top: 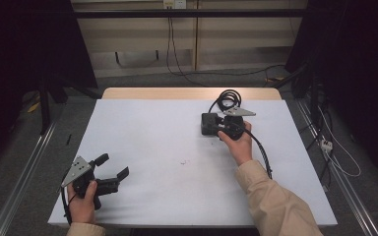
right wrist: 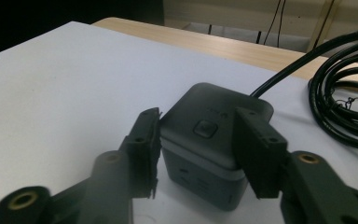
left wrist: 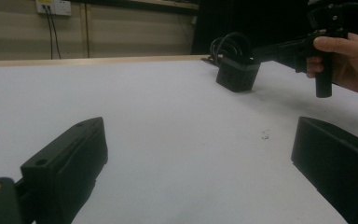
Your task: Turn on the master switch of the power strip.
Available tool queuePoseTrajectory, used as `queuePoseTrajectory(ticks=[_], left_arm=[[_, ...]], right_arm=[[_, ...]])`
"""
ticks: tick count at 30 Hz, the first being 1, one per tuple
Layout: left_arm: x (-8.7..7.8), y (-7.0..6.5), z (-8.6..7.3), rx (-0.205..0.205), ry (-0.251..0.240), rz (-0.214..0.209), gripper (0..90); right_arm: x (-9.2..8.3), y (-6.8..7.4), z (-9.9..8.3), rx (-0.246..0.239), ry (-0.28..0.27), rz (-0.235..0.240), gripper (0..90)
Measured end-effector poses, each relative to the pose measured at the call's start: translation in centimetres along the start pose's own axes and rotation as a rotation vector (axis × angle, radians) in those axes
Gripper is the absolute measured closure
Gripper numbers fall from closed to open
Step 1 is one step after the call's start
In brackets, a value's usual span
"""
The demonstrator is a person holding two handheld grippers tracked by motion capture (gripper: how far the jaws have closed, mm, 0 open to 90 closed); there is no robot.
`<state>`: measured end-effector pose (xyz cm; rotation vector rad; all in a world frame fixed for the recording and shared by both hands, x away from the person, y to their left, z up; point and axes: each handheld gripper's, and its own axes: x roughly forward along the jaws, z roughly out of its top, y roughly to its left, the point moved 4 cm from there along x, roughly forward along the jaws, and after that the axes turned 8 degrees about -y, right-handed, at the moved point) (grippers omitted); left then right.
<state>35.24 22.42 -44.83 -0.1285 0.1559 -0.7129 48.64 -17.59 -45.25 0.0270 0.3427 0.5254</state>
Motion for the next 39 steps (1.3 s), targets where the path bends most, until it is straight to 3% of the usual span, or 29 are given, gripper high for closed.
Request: queuePoseTrajectory(ticks=[5, 13, 15, 26, 39], left_arm=[[-0.2, 0.0, 0.0, 0.001, -0.001, 0.003, 3.3], [-0.3, -0.1, 0.0, 0.003, -0.001, 0.009, 3.2], [-0.2, -0.2, 0.0, 0.004, 0.002, 0.006, 3.2], [0.0, -0.2, -0.1, 0.003, 0.005, 0.001, 3.2], [0.1, -0.3, -0.2, 0.008, 0.012, -0.002, 3.2]], right_arm=[[-1.3, 0.0, -0.5, 0.019, -0.008, 0.011, 33.8], [-3.9, 0.2, -0.9, 0.028, -0.022, 0.047, 22.9], [-4.5, 0.3, -1.1, 0.033, -0.005, 0.06, 19.5], [-8.1, 0.8, -2.4, 0.02, -0.008, 0.098, 17.8], [-11.0, 1.3, -3.8, -0.012, 0.002, 0.128, 16.1]])
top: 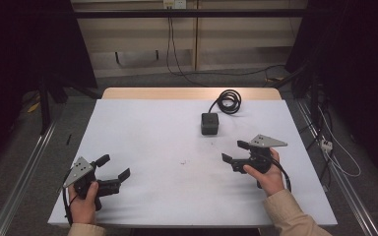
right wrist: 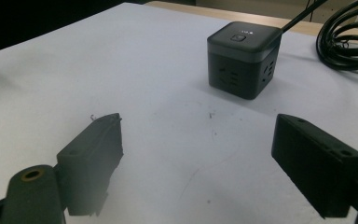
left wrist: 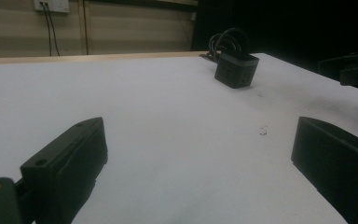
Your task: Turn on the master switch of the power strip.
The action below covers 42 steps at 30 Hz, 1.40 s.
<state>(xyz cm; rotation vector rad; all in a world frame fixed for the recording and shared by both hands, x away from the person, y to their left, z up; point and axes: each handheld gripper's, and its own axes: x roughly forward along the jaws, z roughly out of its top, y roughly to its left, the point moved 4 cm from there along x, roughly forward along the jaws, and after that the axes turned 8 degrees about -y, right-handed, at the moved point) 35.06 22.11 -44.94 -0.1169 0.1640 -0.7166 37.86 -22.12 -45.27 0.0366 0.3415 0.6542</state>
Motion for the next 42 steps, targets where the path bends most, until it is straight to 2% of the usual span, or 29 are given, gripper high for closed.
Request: queuePoseTrajectory(ticks=[18, 34, 42], left_arm=[[0.1, 0.0, -0.1, 0.002, 0.006, -0.001, 3.2], [0.1, -0.1, -0.1, 0.01, 0.012, 0.0, 3.2], [0.1, -0.1, -0.1, 0.007, 0.014, 0.001, 3.2]], right_arm=[[-2.3, 0.3, -1.7, -0.007, 0.019, 0.006, 15.7], [-4.7, -0.7, -3.1, -0.003, 0.027, -0.019, 15.4], [-5.6, -1.0, -3.3, -0.004, 0.022, -0.026, 15.4]])
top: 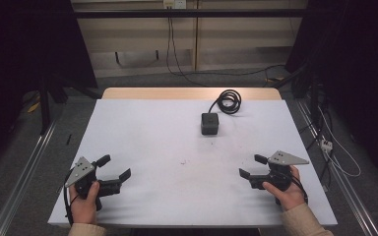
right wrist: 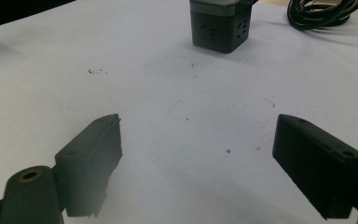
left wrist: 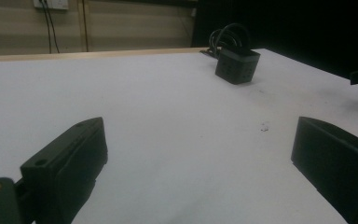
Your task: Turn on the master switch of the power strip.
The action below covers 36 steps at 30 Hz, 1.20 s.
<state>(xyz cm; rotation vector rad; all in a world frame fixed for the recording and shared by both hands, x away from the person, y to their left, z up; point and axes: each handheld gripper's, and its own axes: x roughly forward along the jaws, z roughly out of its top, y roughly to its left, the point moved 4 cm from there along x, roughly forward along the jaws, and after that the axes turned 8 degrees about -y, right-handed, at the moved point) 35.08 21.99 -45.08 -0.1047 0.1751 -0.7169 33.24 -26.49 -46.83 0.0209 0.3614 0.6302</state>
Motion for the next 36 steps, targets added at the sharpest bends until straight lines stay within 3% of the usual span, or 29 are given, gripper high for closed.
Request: queuePoseTrajectory(ticks=[23, 36], left_arm=[[0.1, -0.1, -0.1, -0.002, 0.003, 0.0, 3.2], [0.4, -0.1, 0.0, 0.006, 0.009, -0.005, 3.2]], right_arm=[[-1.8, -0.5, -0.7, -0.003, -0.001, -0.015, 15.4], [-2.0, -0.7, -1.0, 0.005, 0.002, -0.031, 15.3]])
